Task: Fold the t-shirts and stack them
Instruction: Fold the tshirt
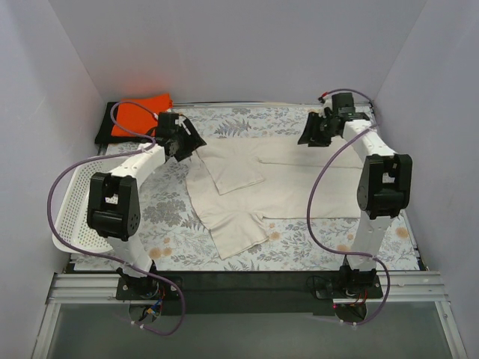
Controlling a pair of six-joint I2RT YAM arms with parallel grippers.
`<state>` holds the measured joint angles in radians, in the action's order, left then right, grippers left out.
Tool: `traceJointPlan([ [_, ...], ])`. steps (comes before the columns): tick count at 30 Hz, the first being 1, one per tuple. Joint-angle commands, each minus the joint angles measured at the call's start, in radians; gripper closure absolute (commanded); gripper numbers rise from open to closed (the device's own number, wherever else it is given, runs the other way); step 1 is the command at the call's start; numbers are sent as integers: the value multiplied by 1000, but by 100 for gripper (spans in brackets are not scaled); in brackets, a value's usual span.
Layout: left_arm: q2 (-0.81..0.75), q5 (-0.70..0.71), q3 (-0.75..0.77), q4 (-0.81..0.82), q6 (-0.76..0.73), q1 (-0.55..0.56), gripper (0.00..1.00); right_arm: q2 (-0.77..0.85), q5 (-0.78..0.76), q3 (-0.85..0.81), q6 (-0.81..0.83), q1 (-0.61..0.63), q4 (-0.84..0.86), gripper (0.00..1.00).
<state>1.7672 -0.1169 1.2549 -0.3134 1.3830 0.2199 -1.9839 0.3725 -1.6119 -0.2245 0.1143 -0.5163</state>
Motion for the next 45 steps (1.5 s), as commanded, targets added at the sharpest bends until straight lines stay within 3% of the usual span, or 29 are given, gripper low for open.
traceJointPlan([
  [1,53,94,76,66,-61,-34,37,27,-90,-36,43,-103,-13,54],
  [5,167,137,168,111,-91,-56,44,10,-99,-34,33,-218,41,59],
  [11,281,137,276,146,-111,-62,54,-26,-110,-20,10,-291,107,63],
  [17,356,129,282,195,-117,-62,59,-79,-121,4,-2,-329,156,63],
  [23,420,151,273,209,-125,-62,70,-159,-112,-8,-16,-360,177,63],
  [29,445,189,253,209,-101,-100,97,-248,-104,-37,-71,-404,179,63],
  [31,452,192,248,208,-91,-114,100,-268,-96,-48,-93,-422,180,63],
  [40,526,131,356,214,-131,-134,99,-351,-60,-151,-99,-446,177,63],
  [43,526,118,376,235,-159,-134,88,-357,-23,-193,-92,-444,177,62],
  [44,522,118,385,243,-170,-134,79,-351,-14,-209,-88,-444,177,62],
  [45,512,118,390,244,-174,-134,78,-345,-3,-212,-85,-444,177,62],
])
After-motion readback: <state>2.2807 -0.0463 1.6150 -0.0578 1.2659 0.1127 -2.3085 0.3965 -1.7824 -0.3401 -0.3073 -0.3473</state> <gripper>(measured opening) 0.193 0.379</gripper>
